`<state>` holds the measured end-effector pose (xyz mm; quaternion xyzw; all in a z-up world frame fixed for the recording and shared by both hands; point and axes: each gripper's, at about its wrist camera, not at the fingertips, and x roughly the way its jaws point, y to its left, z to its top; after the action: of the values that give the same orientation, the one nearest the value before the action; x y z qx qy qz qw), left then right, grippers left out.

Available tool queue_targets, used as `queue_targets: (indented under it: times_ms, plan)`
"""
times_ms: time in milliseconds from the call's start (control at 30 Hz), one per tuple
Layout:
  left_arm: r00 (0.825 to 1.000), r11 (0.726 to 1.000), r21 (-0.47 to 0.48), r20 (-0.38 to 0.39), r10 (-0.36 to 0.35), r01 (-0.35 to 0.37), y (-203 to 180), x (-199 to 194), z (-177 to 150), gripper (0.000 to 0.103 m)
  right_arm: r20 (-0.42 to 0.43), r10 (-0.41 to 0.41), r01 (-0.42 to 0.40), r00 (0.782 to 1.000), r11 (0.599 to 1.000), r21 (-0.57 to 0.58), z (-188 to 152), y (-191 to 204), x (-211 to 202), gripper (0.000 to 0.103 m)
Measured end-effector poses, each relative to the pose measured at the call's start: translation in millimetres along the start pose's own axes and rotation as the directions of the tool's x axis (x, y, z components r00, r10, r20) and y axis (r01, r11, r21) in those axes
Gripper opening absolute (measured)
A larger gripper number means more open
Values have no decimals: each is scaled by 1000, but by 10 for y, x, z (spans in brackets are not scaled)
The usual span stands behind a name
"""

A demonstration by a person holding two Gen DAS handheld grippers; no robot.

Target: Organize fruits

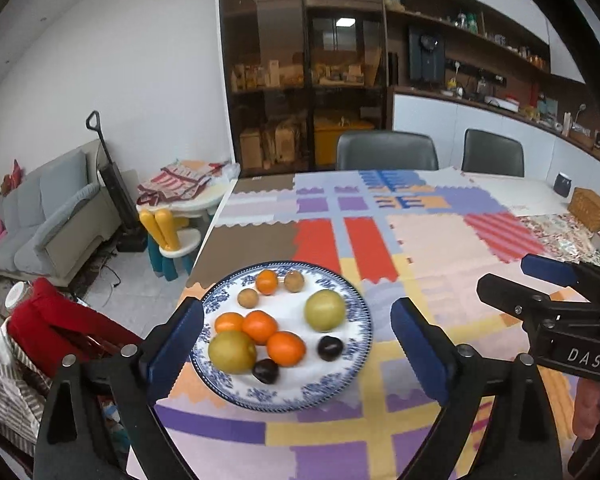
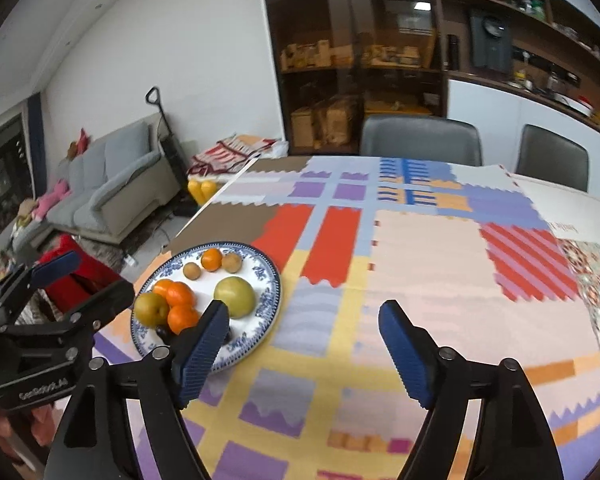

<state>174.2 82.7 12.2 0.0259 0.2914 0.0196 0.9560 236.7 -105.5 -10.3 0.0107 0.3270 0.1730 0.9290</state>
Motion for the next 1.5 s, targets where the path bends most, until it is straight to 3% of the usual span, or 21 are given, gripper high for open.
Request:
queue_targets:
  times_ms: [700,1500]
  plan:
    - [996,999,50,94,-1,-4,-531,-932,-352,103,113,-92,93,989,996,-3,-599,-175,-1166,87]
    - [991,998,56,137,-11,3,-669,-1226,-567,103,181,-121,121,976,993,11,-904,-205,-1590,87]
